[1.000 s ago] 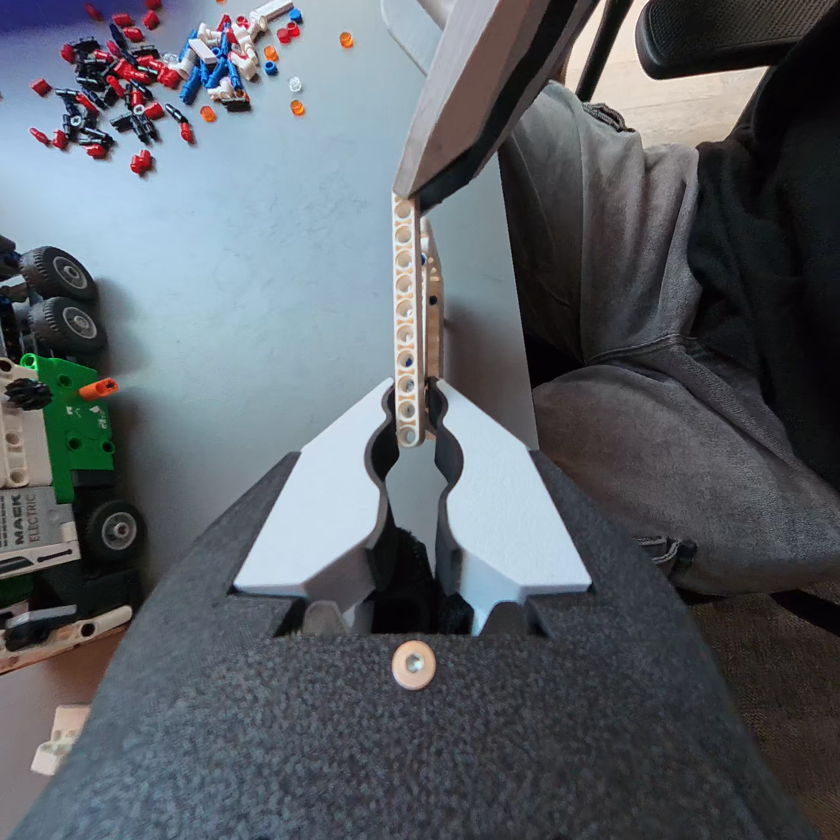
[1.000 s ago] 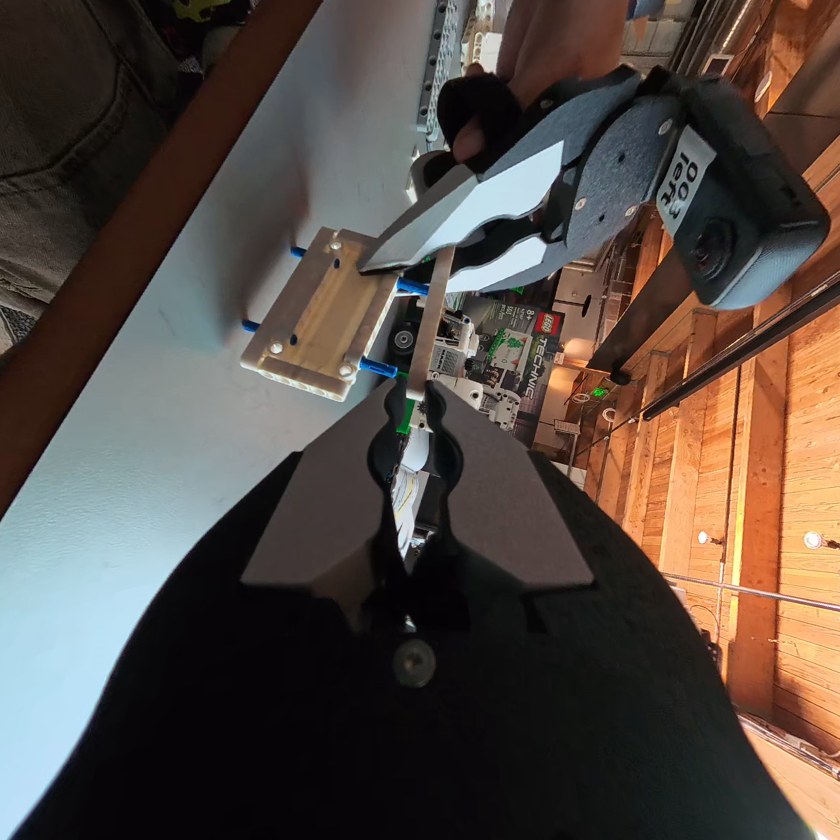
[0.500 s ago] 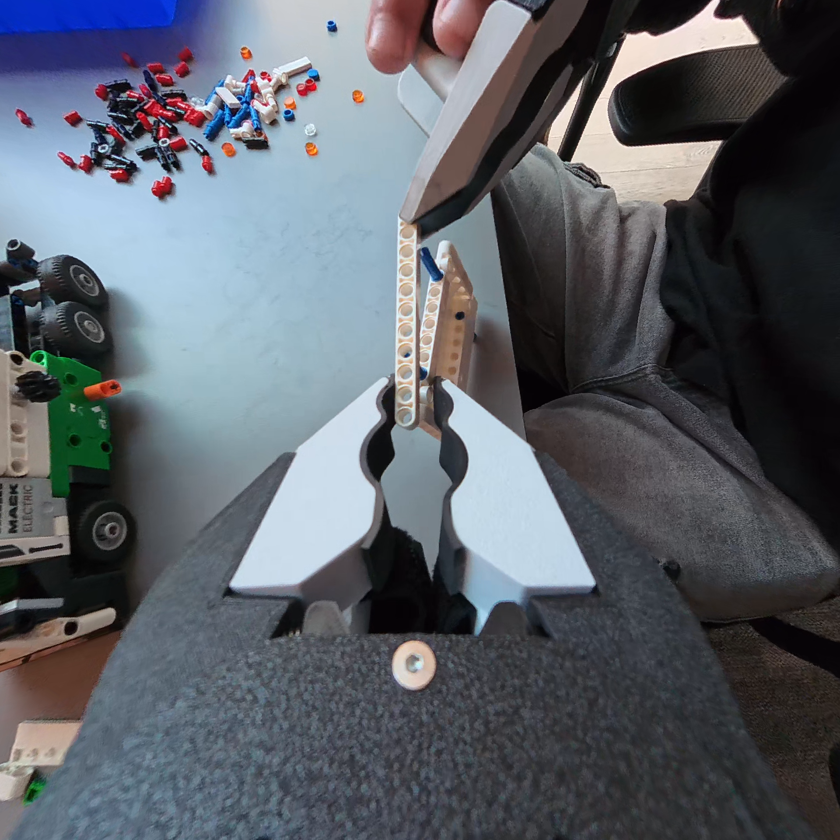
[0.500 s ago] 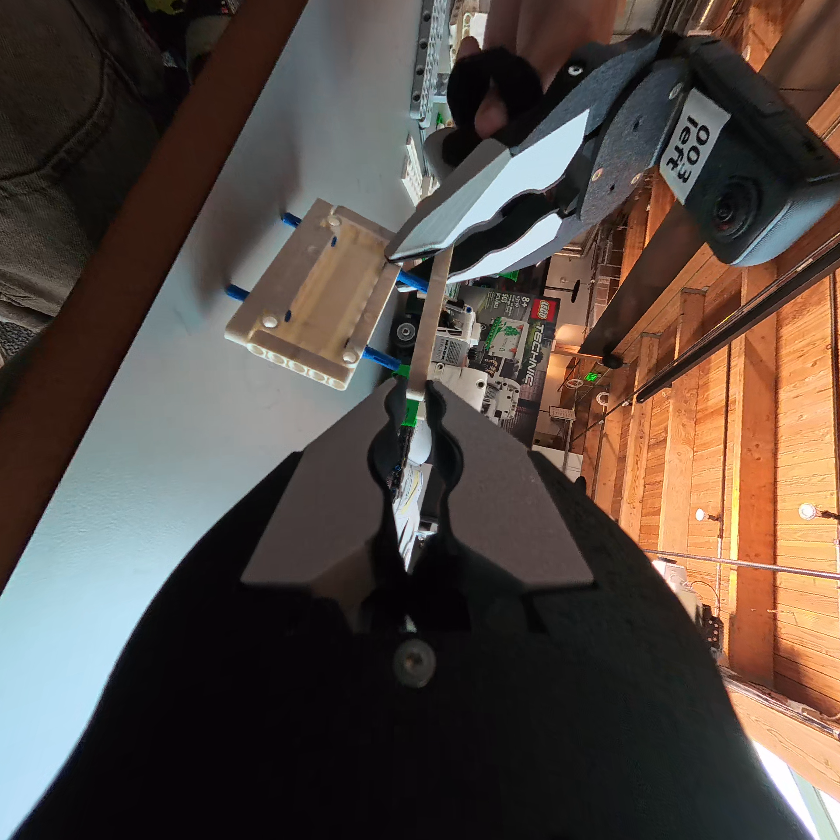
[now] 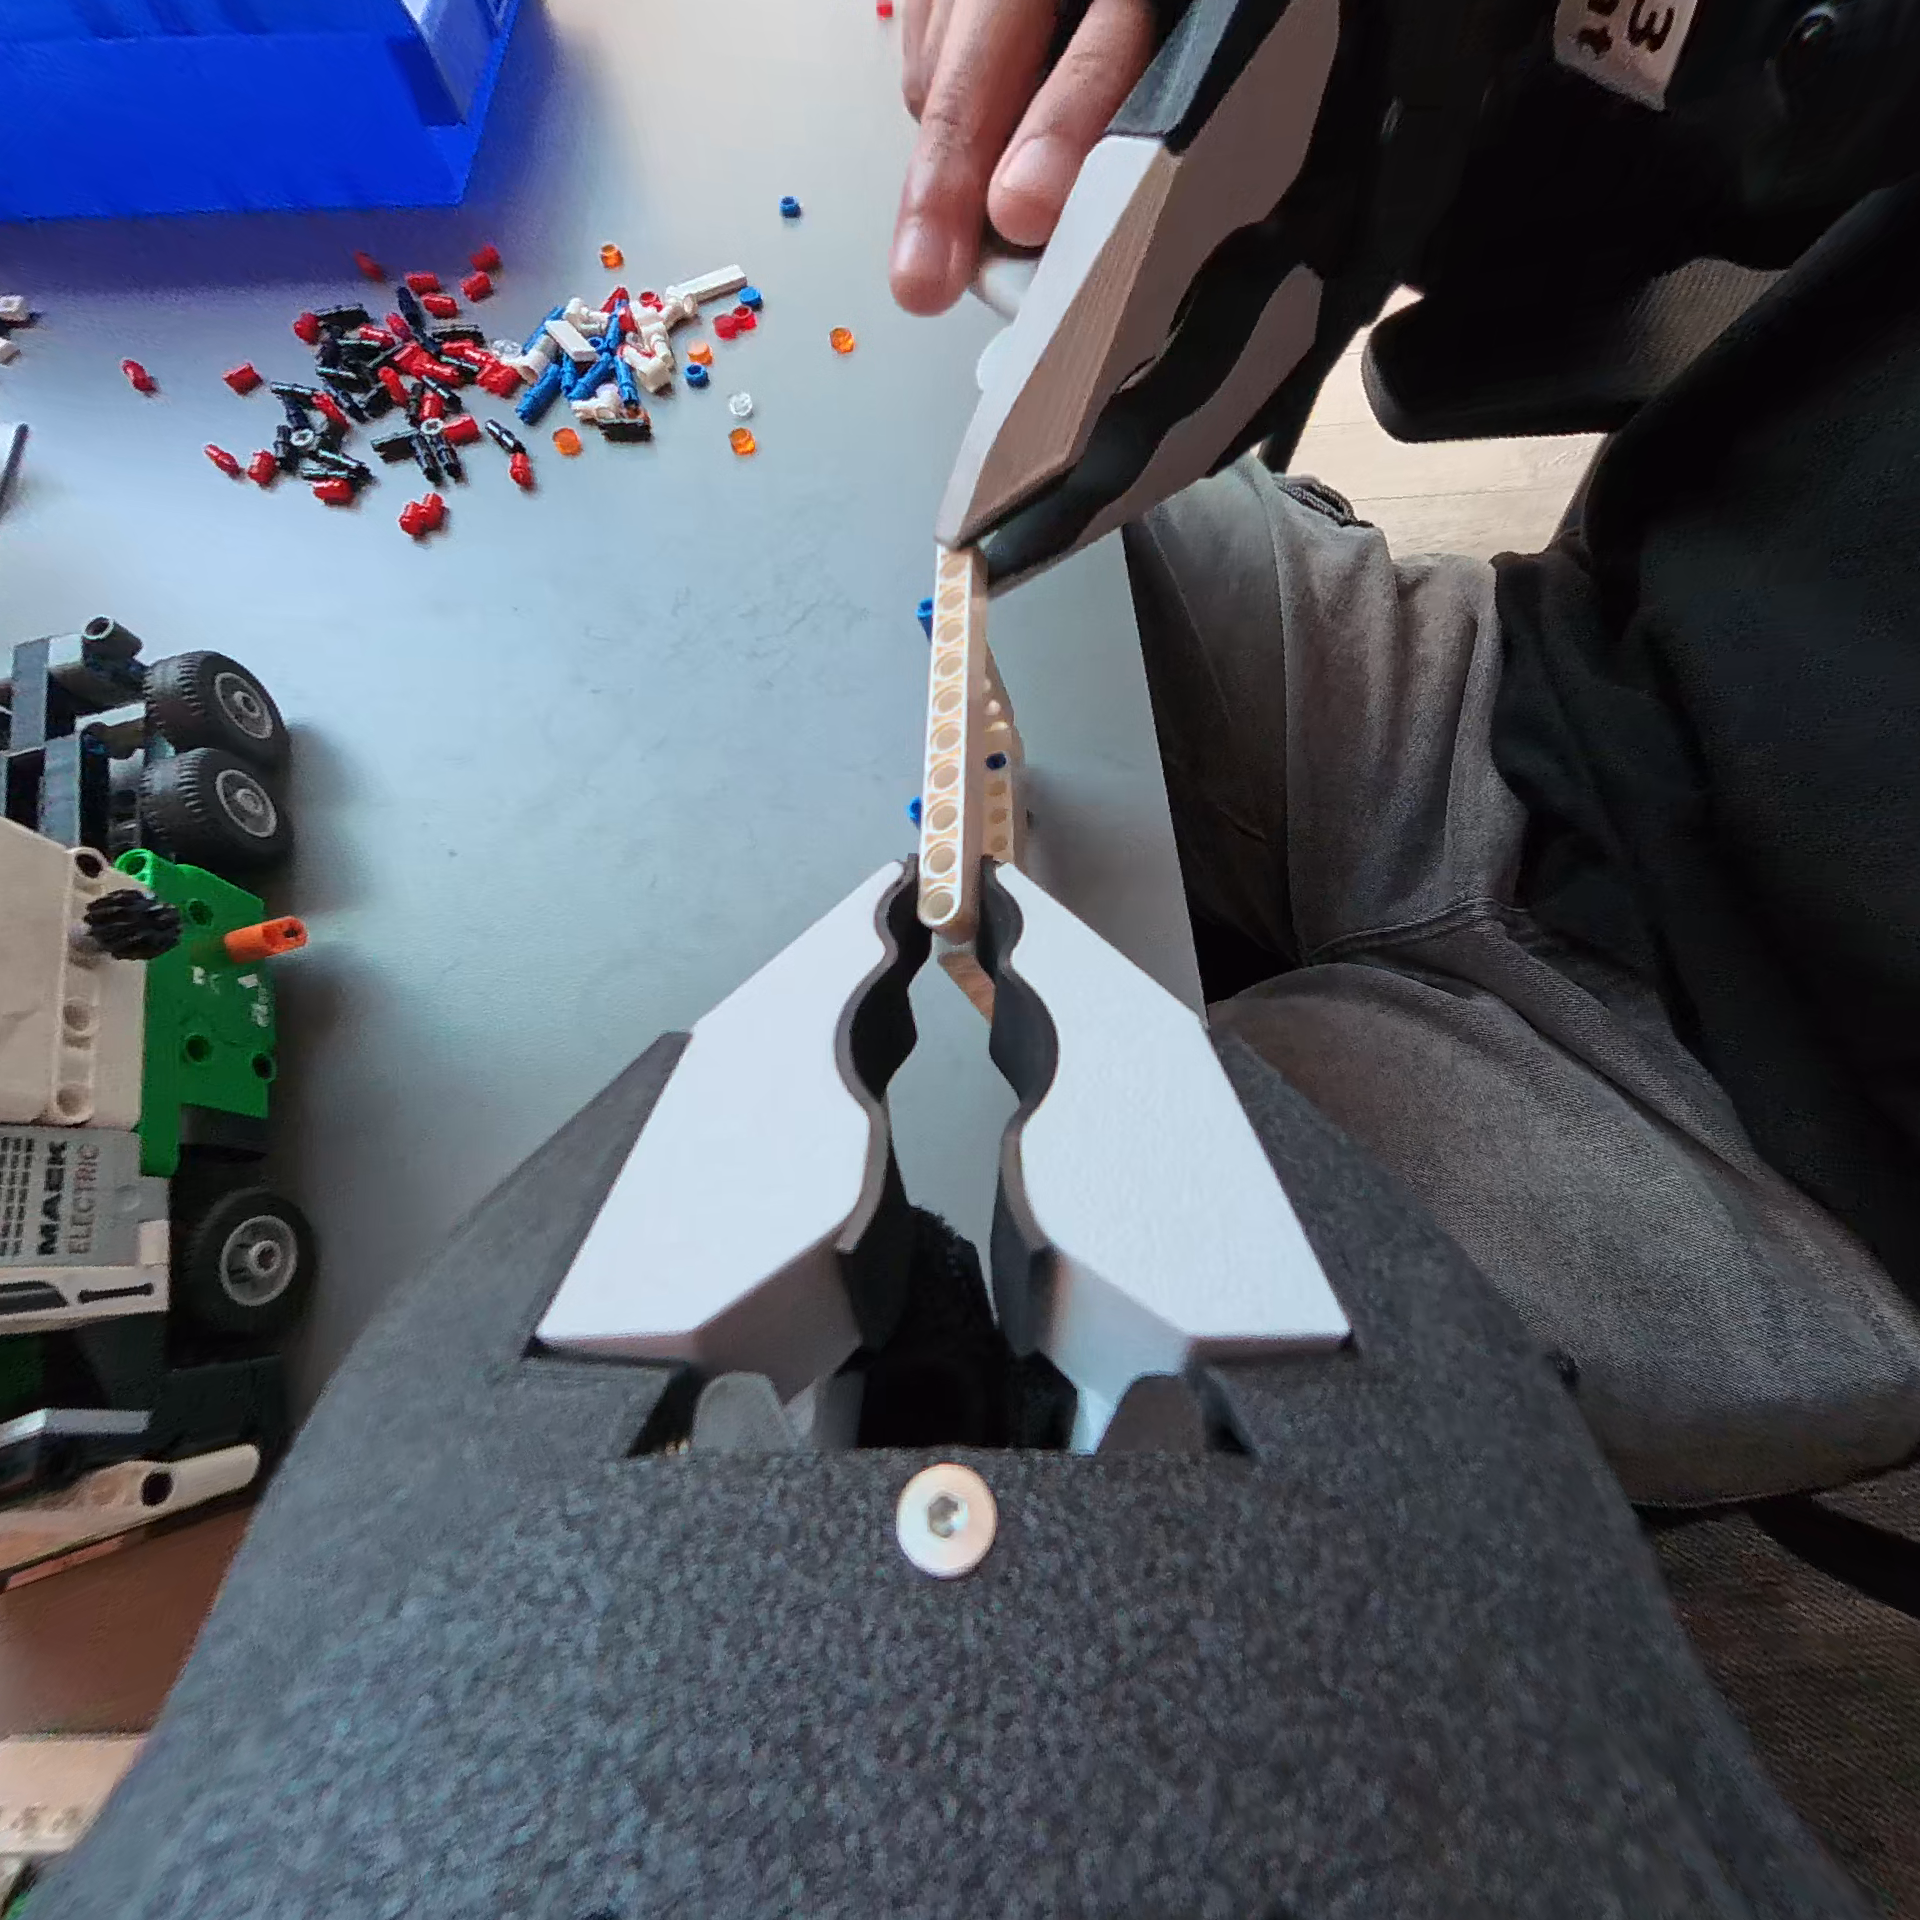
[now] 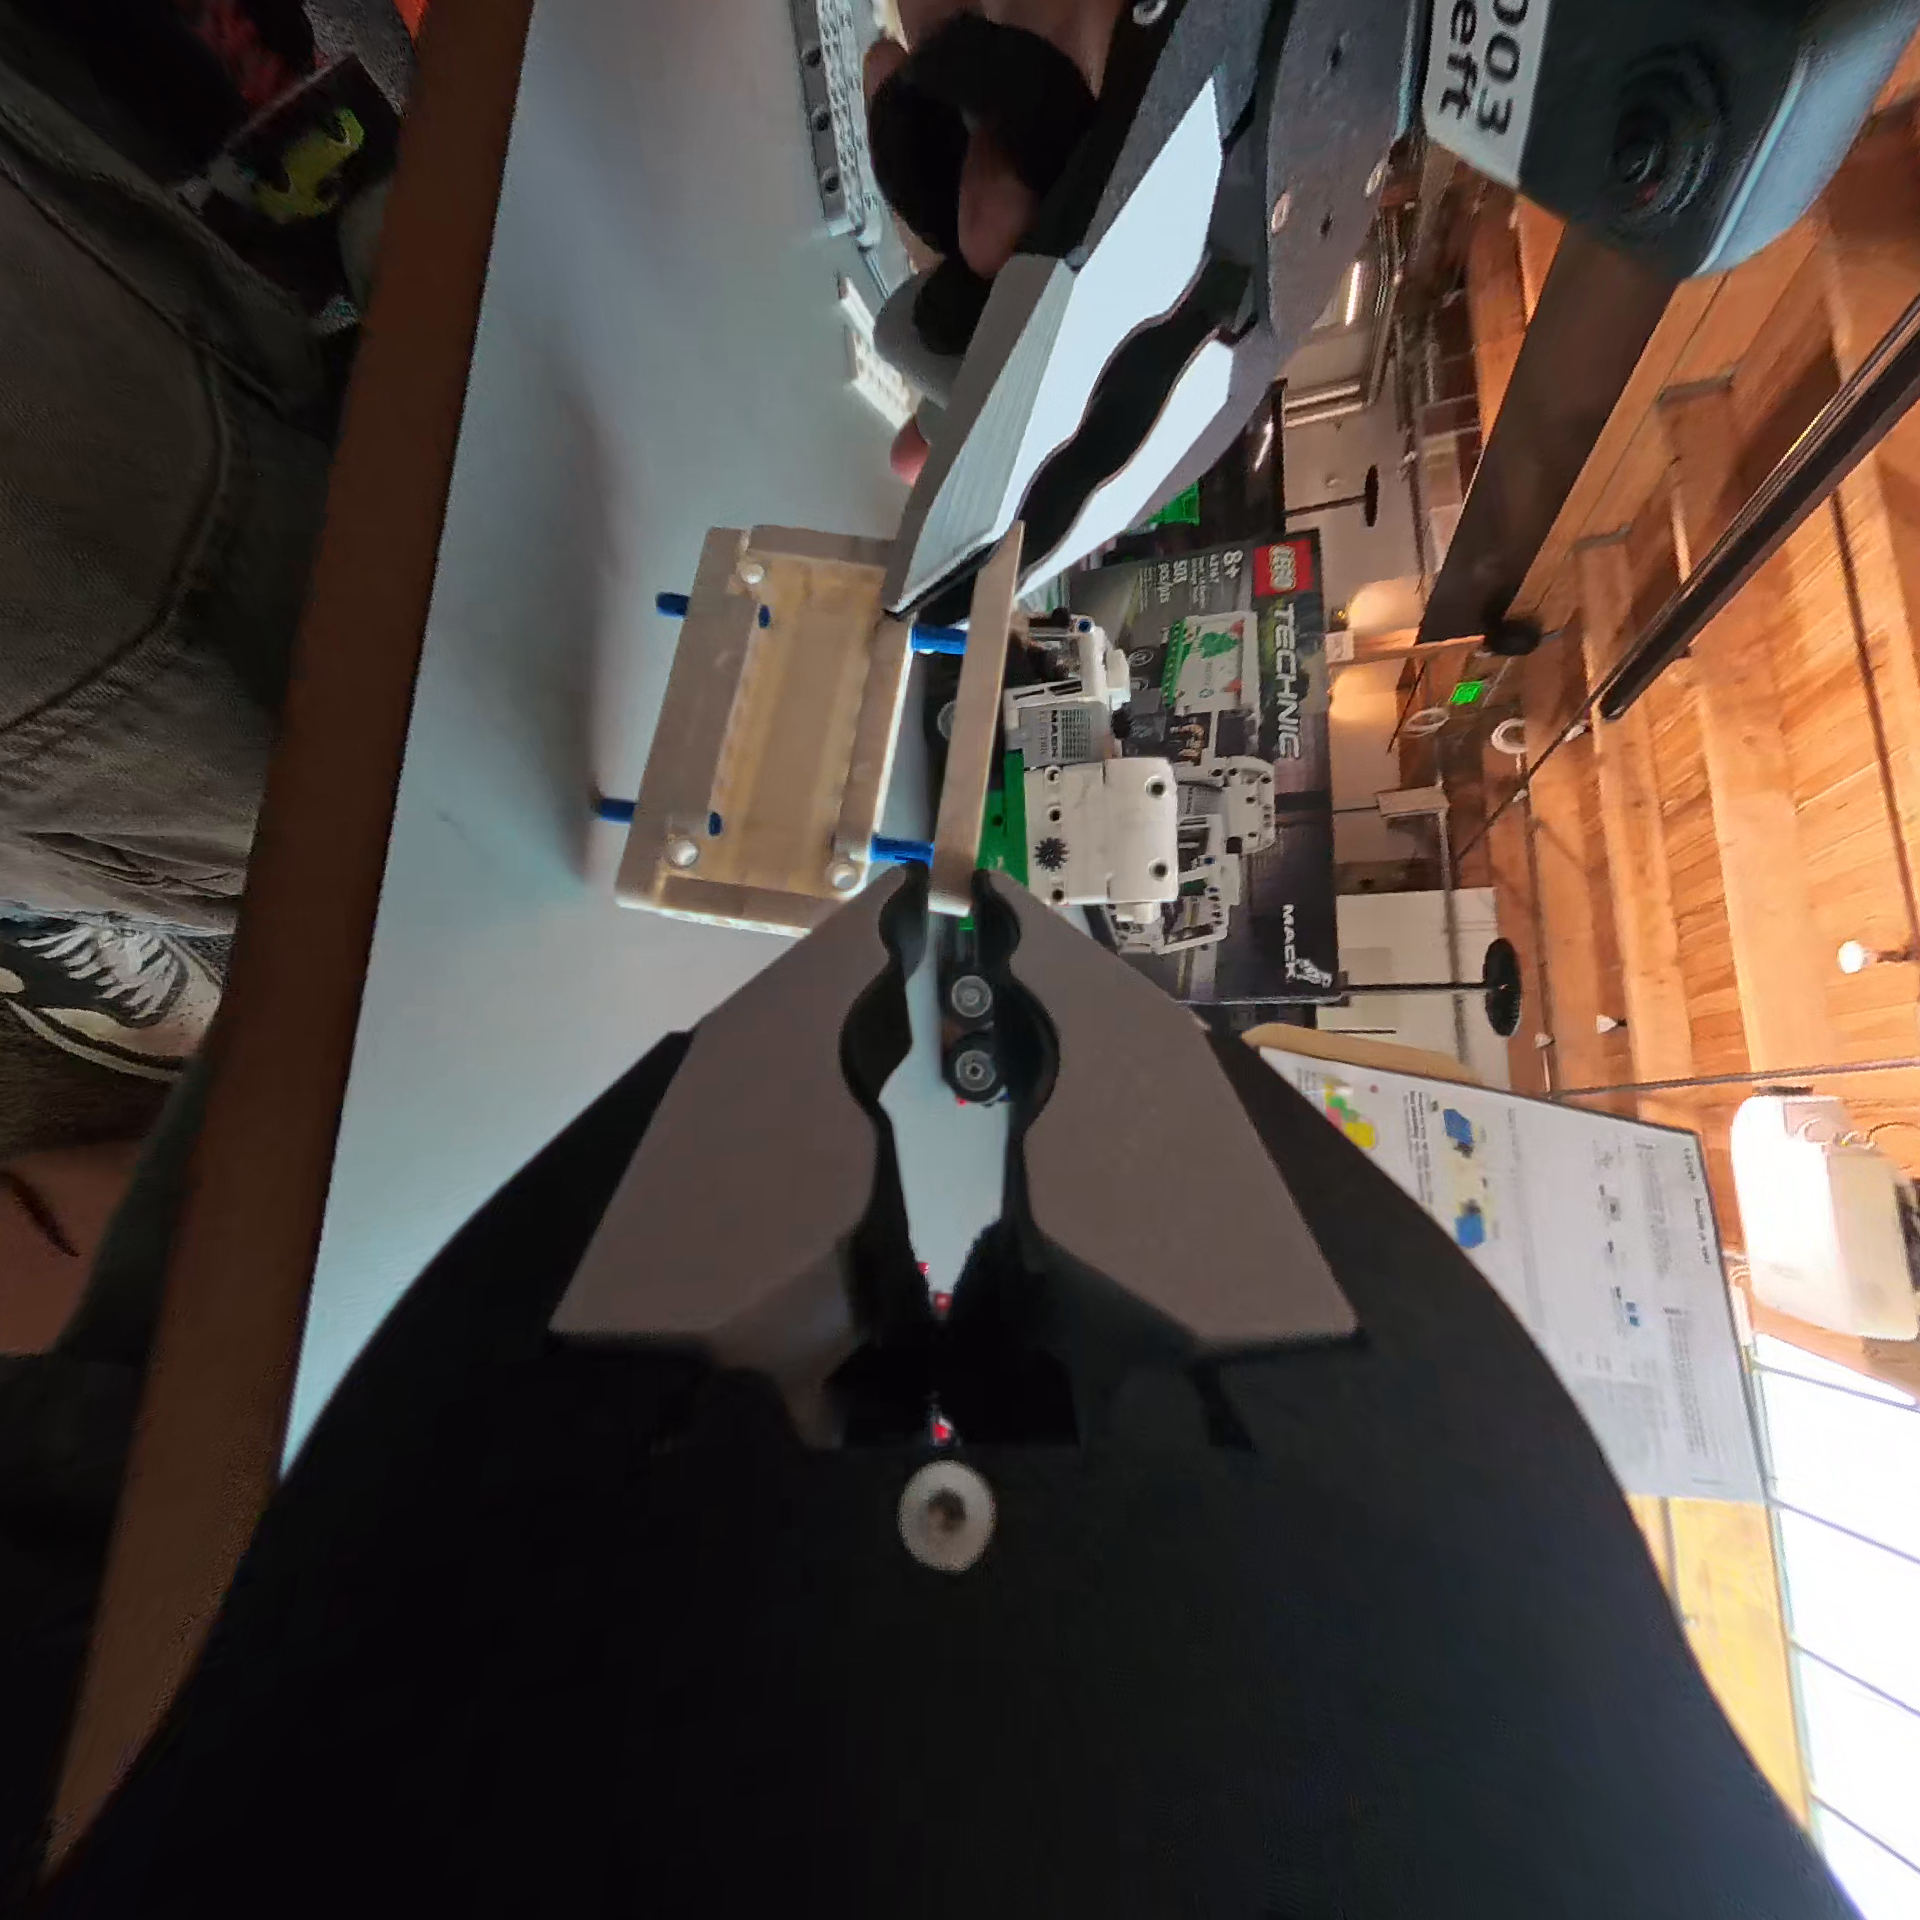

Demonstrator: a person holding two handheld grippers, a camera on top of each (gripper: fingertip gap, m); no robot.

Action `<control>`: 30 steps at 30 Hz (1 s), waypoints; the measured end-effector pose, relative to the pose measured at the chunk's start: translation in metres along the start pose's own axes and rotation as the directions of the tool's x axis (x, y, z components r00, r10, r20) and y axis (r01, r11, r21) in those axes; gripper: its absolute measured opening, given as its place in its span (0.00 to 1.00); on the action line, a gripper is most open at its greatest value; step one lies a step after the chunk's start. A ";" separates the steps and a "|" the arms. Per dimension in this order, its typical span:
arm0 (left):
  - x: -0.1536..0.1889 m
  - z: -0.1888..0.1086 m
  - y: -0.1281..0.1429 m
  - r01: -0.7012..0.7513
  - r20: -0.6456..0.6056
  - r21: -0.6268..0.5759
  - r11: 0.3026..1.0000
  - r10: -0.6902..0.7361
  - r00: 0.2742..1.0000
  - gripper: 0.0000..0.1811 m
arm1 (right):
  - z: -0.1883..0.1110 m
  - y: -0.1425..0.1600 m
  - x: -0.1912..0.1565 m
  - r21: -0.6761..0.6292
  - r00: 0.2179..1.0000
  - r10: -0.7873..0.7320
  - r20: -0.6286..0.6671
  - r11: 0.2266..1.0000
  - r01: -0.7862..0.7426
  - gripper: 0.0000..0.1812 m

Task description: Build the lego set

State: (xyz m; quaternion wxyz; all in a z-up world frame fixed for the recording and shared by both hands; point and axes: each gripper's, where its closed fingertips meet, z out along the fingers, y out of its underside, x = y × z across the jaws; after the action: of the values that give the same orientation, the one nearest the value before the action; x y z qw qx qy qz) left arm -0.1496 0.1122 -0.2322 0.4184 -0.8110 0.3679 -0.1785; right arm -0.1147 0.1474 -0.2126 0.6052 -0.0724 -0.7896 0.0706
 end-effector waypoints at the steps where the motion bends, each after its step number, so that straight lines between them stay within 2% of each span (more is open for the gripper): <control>1: 0.000 0.001 0.001 0.004 -0.005 0.001 1.000 -0.004 1.000 0.04 | 0.001 0.001 -0.001 -0.004 1.000 0.005 -0.001 1.000 -0.005 0.04; 9: -0.001 0.004 0.003 0.034 -0.033 0.031 0.999 -0.033 0.999 0.04 | 0.007 0.007 0.001 -0.040 0.998 -0.003 0.062 0.999 0.005 0.04; 14: -0.003 0.005 0.004 0.046 -0.038 0.038 0.998 -0.044 0.998 0.04 | 0.013 0.009 0.001 -0.062 0.994 0.060 0.094 0.997 -0.054 0.08; 22: -0.003 0.005 0.003 0.051 -0.047 0.055 0.997 -0.048 0.998 0.04 | 0.004 0.004 -0.002 -0.041 0.964 0.196 0.178 0.981 -0.192 0.12; 26: -0.002 0.005 0.002 0.033 -0.037 0.056 0.998 -0.031 0.999 0.04 | -0.004 -0.004 -0.005 -0.033 0.889 0.353 0.292 0.933 -0.359 0.13; 30: -0.002 0.006 0.001 0.030 -0.032 0.058 0.998 -0.028 0.999 0.04 | -0.002 -0.026 0.016 -0.029 0.750 0.565 0.345 0.805 -0.593 0.15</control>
State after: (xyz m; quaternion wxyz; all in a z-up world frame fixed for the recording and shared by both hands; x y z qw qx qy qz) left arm -0.1478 0.1163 -0.2368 0.4336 -0.8006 0.3573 -0.2081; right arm -0.1181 0.1253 -0.1916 0.4118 -0.2752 -0.8160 0.2983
